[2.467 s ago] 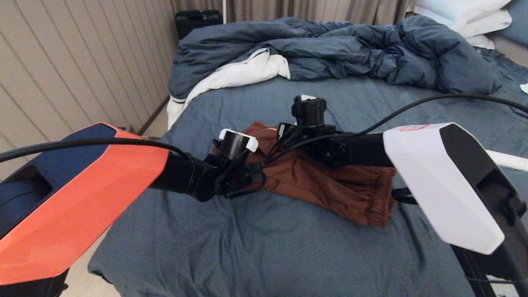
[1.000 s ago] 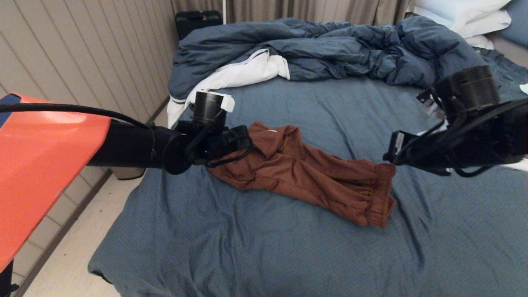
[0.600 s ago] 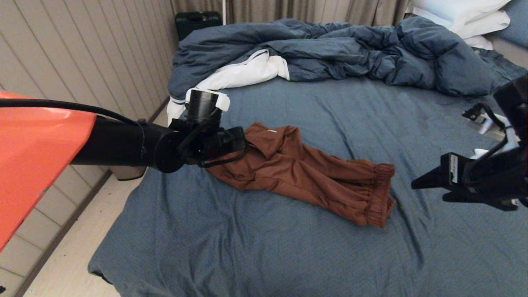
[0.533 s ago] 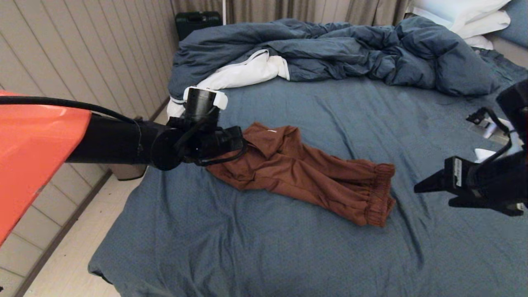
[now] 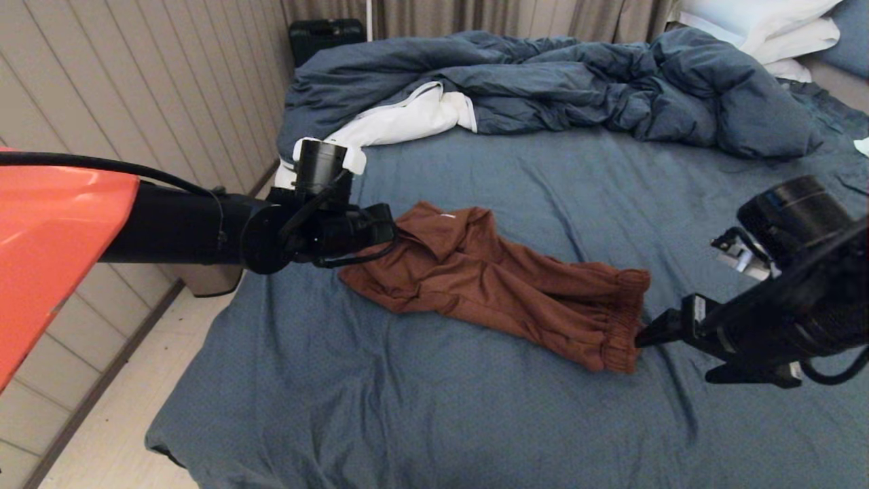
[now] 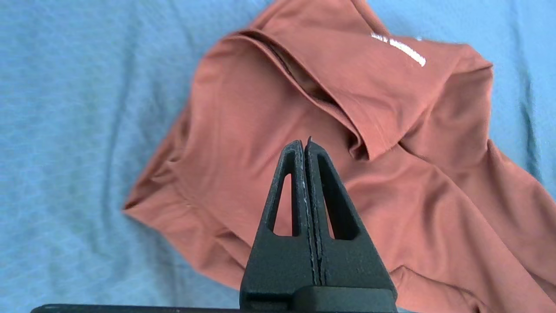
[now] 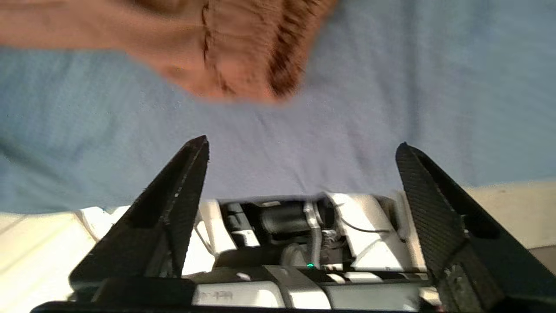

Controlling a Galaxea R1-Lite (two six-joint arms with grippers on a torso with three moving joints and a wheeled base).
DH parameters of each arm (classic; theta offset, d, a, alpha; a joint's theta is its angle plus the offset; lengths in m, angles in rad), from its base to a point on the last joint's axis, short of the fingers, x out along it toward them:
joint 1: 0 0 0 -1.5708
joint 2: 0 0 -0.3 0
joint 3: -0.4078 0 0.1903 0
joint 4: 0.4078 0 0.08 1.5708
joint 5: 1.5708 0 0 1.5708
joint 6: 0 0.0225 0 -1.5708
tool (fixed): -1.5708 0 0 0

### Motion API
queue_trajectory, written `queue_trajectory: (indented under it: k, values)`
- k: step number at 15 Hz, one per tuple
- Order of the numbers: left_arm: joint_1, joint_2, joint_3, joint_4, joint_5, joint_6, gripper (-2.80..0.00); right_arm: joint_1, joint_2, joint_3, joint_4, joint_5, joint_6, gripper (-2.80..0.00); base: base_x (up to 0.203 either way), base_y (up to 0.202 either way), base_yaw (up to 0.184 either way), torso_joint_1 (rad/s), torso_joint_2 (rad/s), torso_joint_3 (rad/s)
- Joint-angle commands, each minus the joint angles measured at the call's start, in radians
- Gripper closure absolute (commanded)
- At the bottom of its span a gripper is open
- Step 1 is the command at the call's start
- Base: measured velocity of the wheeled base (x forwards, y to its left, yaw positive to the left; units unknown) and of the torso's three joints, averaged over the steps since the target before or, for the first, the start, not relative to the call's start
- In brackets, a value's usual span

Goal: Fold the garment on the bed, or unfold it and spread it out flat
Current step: Fold the brown shorts

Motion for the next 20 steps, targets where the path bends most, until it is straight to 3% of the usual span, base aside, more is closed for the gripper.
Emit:
queue_trajectory:
  k: [1, 7, 13, 14, 20]
  values:
    - [-0.002, 0.001, 0.006, -0.004, 0.002, -0.003, 0.00, 0.004, 0.066, 0.030, -0.050, 0.007, 0.010, -2.80, 0.000, 0.000, 0.000, 0.000, 0.00, 0.000]
    - [-0.002, 0.014, 0.008, -0.007, 0.002, -0.006, 0.00, 0.018, 0.248, 0.020, -0.241, 0.005, 0.032, -2.80, 0.000, 0.000, 0.000, 0.000, 0.00, 0.000]
    - [-0.016, 0.018, 0.019, -0.007, 0.000, -0.006, 0.00, 0.052, 0.362, -0.043, -0.267, 0.001, 0.059, -2.80, 0.000, 0.000, 0.000, 0.000, 0.00, 0.000]
    - [-0.017, 0.017, 0.021, -0.007, 0.000, -0.006, 0.00, 0.062, 0.383, -0.067, -0.268, -0.003, 0.069, 0.00, 0.000, 0.000, 0.000, 0.000, 0.00, 0.000]
    - [-0.019, 0.016, 0.024, -0.007, 0.000, -0.008, 0.00, 0.079, 0.376, -0.112, -0.274, -0.043, 0.069, 0.00, 0.000, 0.000, 0.000, 0.000, 0.00, 0.000]
